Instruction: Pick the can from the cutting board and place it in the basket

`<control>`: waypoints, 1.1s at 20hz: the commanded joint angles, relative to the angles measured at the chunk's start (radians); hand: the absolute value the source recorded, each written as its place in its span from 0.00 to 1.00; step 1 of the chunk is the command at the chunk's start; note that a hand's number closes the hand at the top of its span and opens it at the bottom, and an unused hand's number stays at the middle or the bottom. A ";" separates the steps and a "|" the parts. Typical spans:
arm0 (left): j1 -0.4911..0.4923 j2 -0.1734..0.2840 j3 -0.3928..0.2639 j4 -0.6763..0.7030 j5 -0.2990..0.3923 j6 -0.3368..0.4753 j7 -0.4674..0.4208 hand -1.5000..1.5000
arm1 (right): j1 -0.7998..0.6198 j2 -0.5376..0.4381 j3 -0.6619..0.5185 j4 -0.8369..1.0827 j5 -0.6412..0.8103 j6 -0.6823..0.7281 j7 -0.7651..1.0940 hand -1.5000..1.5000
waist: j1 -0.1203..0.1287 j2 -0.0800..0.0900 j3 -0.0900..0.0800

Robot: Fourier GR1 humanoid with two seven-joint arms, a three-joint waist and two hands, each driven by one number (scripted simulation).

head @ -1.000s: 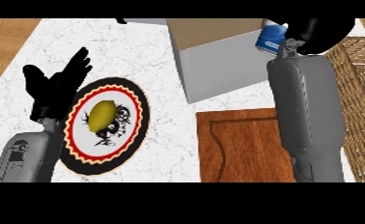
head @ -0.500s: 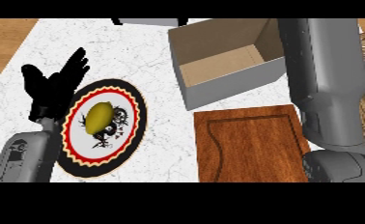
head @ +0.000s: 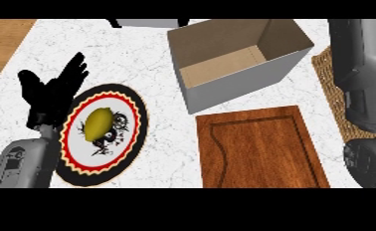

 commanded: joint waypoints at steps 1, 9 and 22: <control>0.014 0.012 0.015 -0.013 0.016 -0.012 0.012 0.50 | 0.015 -0.029 -0.036 0.048 0.072 -0.042 0.216 1.00 | -0.009 -0.004 0.001; 0.033 0.018 0.016 -0.066 0.014 -0.005 0.040 0.50 | 0.061 -0.063 -0.112 0.015 0.034 -0.037 0.115 1.00 | -0.038 -0.018 0.002; 0.037 0.021 0.041 -0.039 0.010 0.011 0.023 0.50 | 0.346 -0.046 -0.195 -0.194 0.069 -0.244 0.130 1.00 | -0.057 -0.016 0.002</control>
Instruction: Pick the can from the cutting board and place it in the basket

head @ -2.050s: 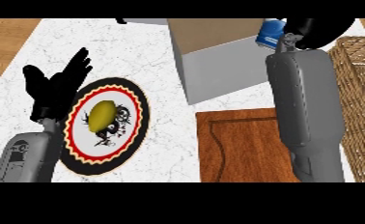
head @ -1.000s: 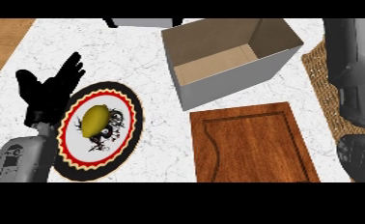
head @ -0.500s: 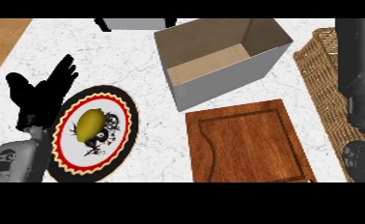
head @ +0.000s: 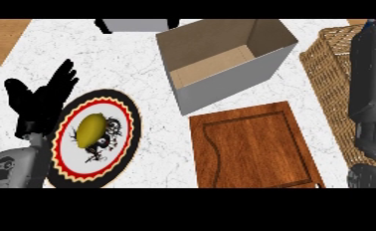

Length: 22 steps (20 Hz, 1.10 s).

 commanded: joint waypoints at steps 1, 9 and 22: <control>0.000 0.006 0.005 -0.027 0.014 -0.008 0.021 0.50 | 0.063 -0.009 -0.047 -0.078 0.079 -0.093 0.224 0.00 | 0.002 0.000 0.000; 0.023 -0.013 -0.014 -0.037 0.001 -0.008 0.015 0.50 | 0.151 0.007 -0.074 -0.100 -0.087 -0.155 0.033 0.00 | 0.003 -0.001 0.000; -0.032 0.019 0.033 0.028 0.021 -0.012 0.016 0.50 | 0.192 0.117 -0.151 -0.537 -0.065 -0.353 0.067 0.00 | -0.028 -0.009 -0.001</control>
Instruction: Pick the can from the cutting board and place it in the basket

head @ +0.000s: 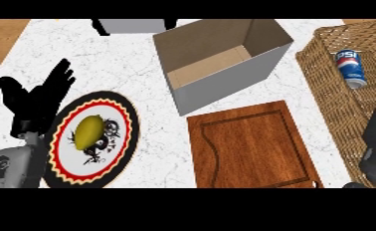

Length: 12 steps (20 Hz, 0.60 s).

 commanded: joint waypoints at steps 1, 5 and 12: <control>0.002 -0.007 0.000 -0.011 -0.017 0.027 0.003 0.50 | 0.038 0.069 -0.010 -0.230 -0.032 -0.060 0.082 0.00 | -0.018 -0.009 0.000; 0.041 -0.005 0.004 -0.019 -0.017 0.025 0.006 0.50 | 0.185 0.202 0.012 -0.527 -0.130 0.067 0.042 0.00 | -0.039 -0.019 0.000; 0.053 -0.025 -0.005 -0.025 -0.008 0.017 -0.013 0.50 | 0.469 0.207 0.209 -0.907 -0.295 0.341 0.135 0.00 | -0.027 -0.015 -0.001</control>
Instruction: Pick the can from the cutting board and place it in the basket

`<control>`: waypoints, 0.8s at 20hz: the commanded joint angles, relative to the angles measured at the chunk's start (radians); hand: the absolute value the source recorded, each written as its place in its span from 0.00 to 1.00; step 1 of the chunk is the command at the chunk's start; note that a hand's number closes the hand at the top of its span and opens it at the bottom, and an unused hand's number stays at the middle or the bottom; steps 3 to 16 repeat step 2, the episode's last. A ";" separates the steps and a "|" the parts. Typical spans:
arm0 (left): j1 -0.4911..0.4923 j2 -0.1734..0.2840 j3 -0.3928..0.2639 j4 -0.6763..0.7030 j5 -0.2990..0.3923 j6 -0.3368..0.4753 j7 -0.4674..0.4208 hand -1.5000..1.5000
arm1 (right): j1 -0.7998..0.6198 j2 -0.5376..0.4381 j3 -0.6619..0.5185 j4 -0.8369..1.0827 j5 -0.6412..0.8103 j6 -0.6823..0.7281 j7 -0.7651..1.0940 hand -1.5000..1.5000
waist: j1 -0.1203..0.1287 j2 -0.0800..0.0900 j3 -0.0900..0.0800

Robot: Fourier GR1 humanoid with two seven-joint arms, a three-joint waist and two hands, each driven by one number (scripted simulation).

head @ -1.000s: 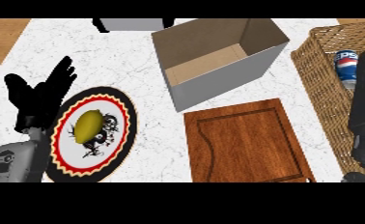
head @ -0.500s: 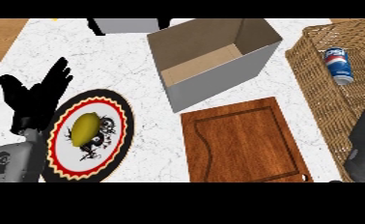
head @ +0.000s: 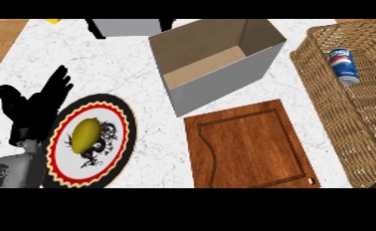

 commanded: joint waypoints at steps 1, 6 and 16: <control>-0.016 0.008 0.010 -0.003 0.007 0.001 0.011 0.50 | 0.208 0.012 0.119 -0.242 -0.106 0.178 0.094 0.00 | -0.003 0.002 0.000; -0.013 0.004 -0.009 -0.011 -0.013 0.005 0.009 0.50 | 0.253 0.013 0.149 -0.295 -0.110 0.205 0.126 0.00 | 0.003 0.005 0.001; -0.013 0.004 -0.009 -0.011 -0.013 0.005 0.009 0.50 | 0.253 0.013 0.149 -0.295 -0.110 0.205 0.126 0.00 | 0.003 0.005 0.001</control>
